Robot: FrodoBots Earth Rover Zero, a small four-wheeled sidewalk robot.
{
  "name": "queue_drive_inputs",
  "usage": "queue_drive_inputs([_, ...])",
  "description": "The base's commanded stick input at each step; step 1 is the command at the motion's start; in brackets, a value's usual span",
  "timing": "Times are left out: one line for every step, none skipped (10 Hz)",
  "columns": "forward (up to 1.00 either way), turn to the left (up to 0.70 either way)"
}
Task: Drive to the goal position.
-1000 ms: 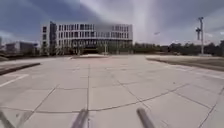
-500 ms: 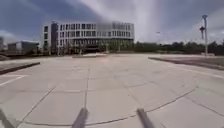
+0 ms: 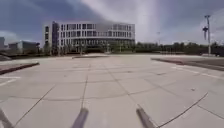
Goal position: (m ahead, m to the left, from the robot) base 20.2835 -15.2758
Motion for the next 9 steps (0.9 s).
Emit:
queue_drive_inputs([0.50, 0.00])
queue_drive_inputs([0.50, 0.00])
queue_drive_inputs([0.50, 0.00])
queue_drive_inputs([0.50, 0.00])
queue_drive_inputs([0.50, 0.00])
queue_drive_inputs([0.50, 0.00])
queue_drive_inputs([0.50, 0.00])
queue_drive_inputs([0.50, 0.00])
queue_drive_inputs([0.50, 0.00])
